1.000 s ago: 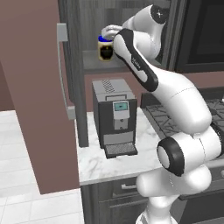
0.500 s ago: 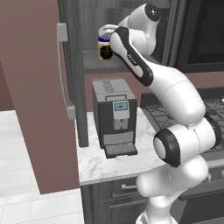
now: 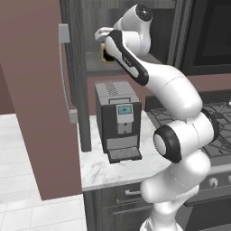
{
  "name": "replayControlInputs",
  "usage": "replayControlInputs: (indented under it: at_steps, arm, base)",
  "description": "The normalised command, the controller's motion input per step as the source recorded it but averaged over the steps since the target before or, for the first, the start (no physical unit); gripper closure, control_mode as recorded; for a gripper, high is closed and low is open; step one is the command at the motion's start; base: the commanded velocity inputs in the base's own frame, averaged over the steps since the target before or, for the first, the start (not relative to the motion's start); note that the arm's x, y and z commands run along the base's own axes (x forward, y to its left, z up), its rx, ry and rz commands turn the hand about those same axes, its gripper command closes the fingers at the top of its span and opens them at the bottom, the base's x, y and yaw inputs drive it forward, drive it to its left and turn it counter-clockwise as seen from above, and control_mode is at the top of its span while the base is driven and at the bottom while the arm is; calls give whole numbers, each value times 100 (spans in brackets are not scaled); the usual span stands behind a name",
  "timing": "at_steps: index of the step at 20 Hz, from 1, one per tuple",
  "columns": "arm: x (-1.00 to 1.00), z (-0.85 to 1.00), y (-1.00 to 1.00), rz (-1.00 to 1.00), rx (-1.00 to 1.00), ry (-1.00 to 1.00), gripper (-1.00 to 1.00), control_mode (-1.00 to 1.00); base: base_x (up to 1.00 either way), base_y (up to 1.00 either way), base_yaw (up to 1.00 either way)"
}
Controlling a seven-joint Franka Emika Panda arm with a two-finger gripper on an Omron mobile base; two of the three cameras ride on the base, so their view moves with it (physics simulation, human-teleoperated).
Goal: Move the shaker and mayonnaise from the cabinet to the dining counter.
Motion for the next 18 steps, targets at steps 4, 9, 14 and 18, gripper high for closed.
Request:
replayControlInputs:
  at_steps: [4, 9, 14, 18]
  arm:
    - [19, -2, 5, 0, -5, 2, -100, -100]
    - [13, 0, 0, 0, -3, 1, -100, -100]
    - [2, 0, 0, -3, -1, 0, -100, -100]
    - [3, -1, 0, -6, 0, 0, -100, -100]
  base:
    - [0, 0, 0]
    - [0, 0, 0]
    - [0, 0, 0]
    - [0, 0, 0]
